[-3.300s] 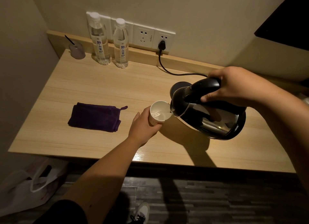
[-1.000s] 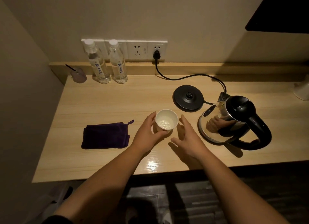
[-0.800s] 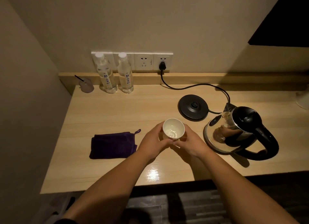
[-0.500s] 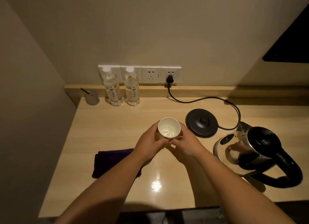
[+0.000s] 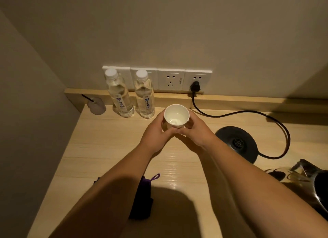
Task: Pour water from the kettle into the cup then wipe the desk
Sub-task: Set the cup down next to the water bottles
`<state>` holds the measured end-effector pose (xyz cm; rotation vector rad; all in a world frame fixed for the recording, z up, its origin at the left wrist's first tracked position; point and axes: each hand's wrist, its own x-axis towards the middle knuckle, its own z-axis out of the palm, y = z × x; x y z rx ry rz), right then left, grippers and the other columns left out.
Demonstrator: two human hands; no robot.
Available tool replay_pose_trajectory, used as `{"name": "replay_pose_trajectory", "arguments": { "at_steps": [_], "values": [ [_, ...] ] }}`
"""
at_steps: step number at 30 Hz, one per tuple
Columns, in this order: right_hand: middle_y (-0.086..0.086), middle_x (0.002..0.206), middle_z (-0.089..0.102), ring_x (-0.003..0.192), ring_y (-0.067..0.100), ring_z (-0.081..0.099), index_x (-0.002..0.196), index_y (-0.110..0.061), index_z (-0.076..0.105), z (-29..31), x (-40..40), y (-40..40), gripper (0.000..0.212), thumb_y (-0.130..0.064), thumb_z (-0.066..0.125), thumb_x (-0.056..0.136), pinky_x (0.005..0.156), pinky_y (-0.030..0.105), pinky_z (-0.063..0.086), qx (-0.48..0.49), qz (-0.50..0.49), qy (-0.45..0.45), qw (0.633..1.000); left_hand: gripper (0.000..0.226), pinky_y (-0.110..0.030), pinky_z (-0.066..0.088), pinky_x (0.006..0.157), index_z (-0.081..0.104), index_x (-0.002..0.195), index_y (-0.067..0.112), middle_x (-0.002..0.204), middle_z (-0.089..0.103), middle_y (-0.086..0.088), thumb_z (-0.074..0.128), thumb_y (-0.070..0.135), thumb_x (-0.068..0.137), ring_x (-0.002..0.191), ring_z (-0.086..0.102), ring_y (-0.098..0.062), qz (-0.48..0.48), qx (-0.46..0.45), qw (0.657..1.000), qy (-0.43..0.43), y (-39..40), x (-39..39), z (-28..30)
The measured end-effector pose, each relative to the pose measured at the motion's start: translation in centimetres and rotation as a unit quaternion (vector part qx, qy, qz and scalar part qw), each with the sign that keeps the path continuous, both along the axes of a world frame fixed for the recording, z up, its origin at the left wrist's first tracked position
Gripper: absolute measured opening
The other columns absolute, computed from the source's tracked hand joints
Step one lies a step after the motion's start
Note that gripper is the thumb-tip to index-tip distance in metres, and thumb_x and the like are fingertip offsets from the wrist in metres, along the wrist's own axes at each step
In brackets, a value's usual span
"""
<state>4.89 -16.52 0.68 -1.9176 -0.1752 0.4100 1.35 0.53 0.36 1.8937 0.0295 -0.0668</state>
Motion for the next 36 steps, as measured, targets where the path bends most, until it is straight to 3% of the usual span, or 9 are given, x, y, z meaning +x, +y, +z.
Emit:
{"name": "replay_pose_trajectory", "arguments": {
  "at_steps": [6,9,13,18,22,25,30,33,36],
  "values": [
    [-0.005,0.137,0.051,0.125,0.016,0.047,0.142,-0.032,0.037,-0.2,0.2,0.2,0.079,-0.027,0.080,0.077,0.103,0.041,0.043,-0.002,-0.005,0.004,1.000,0.068,-0.015,0.039,0.083,0.038,0.132,0.051,0.116,0.049,0.038,0.071,0.054,0.072,0.110,0.046,0.014,0.004,0.020,1.000,0.005,0.0,0.4,-0.7],
    [-0.004,0.138,0.050,0.125,0.017,0.047,0.143,-0.031,0.035,-0.1,0.1,0.4,0.078,-0.027,0.079,0.078,0.104,0.044,0.042,-0.009,-0.001,0.008,1.000,0.066,-0.018,0.040,0.084,0.038,0.134,0.046,0.117,0.051,0.033,0.071,0.046,0.077,0.110,0.049,0.006,0.008,0.030,0.999,0.011,0.0,0.4,-1.2],
    [-0.003,0.140,0.049,0.127,0.017,0.046,0.145,-0.031,0.033,0.2,-0.2,0.5,0.080,-0.026,0.079,0.079,0.104,0.045,0.042,-0.015,0.004,0.008,1.000,0.068,-0.011,0.036,0.081,0.034,0.136,0.046,0.117,0.047,0.035,0.072,0.042,0.080,0.108,0.047,0.012,0.001,0.048,0.999,0.018,-0.1,0.2,-1.1],
    [0.000,0.155,0.033,0.139,0.026,0.034,0.151,-0.035,0.016,0.7,-1.1,-0.2,0.091,-0.016,0.074,0.083,0.107,0.046,0.037,-0.064,-0.003,0.028,0.998,0.074,-0.026,0.036,0.096,0.023,0.147,0.033,0.146,0.040,0.009,0.066,0.039,0.087,0.130,0.040,-0.010,-0.002,0.130,0.991,0.031,-0.1,-1.1,-0.9],
    [0.001,0.156,0.031,0.139,0.023,0.035,0.152,-0.032,0.012,1.4,-3.7,-1.8,0.084,-0.018,0.067,0.090,0.105,0.039,0.034,-0.098,-0.042,0.049,0.993,0.069,-0.030,0.028,0.107,0.013,0.152,0.019,0.159,0.022,-0.002,0.050,0.039,0.097,0.141,0.026,-0.020,0.016,0.240,0.970,0.034,-1.9,-5.4,-0.2],
    [0.000,0.152,0.039,0.134,0.018,0.040,0.150,-0.029,0.022,2.3,-7.2,-3.2,0.071,-0.018,0.062,0.093,0.099,0.031,0.036,-0.112,-0.091,0.021,0.989,0.061,-0.029,0.016,0.112,0.017,0.152,0.019,0.161,0.012,-0.001,0.038,0.042,0.100,0.145,0.014,-0.017,-0.042,0.304,0.952,0.005,-4.0,-10.2,-0.6],
    [-0.005,0.137,0.052,0.114,0.004,0.049,0.139,-0.027,0.044,3.7,-15.7,-6.4,0.046,-0.024,0.057,0.095,0.089,0.022,0.040,-0.161,-0.155,-0.062,0.973,0.059,-0.033,-0.009,0.113,0.016,0.152,0.020,0.162,0.003,-0.003,0.024,0.047,0.100,0.147,-0.003,-0.020,-0.147,0.433,0.889,-0.025,-6.3,-16.9,-2.6],
    [-0.006,0.131,0.056,0.109,0.003,0.049,0.133,-0.026,0.051,4.8,-20.6,-8.5,0.038,-0.024,0.057,0.095,0.086,0.023,0.042,-0.163,-0.197,-0.051,0.965,0.065,-0.041,-0.013,0.115,0.007,0.153,0.016,0.161,-0.004,-0.007,0.012,0.051,0.098,0.146,-0.010,-0.024,-0.189,0.508,0.840,-0.018,-6.5,-18.4,-3.9],
    [-0.004,0.126,0.058,0.108,0.005,0.053,0.129,-0.023,0.057,6.1,-24.2,-10.2,0.034,-0.021,0.056,0.095,0.086,0.021,0.043,-0.161,-0.214,-0.059,0.962,0.070,-0.043,-0.010,0.116,0.006,0.153,0.013,0.161,-0.004,-0.008,0.005,0.053,0.096,0.146,-0.010,-0.025,-0.188,0.534,0.824,-0.025,-6.3,-18.6,-4.4]
  ]
}}
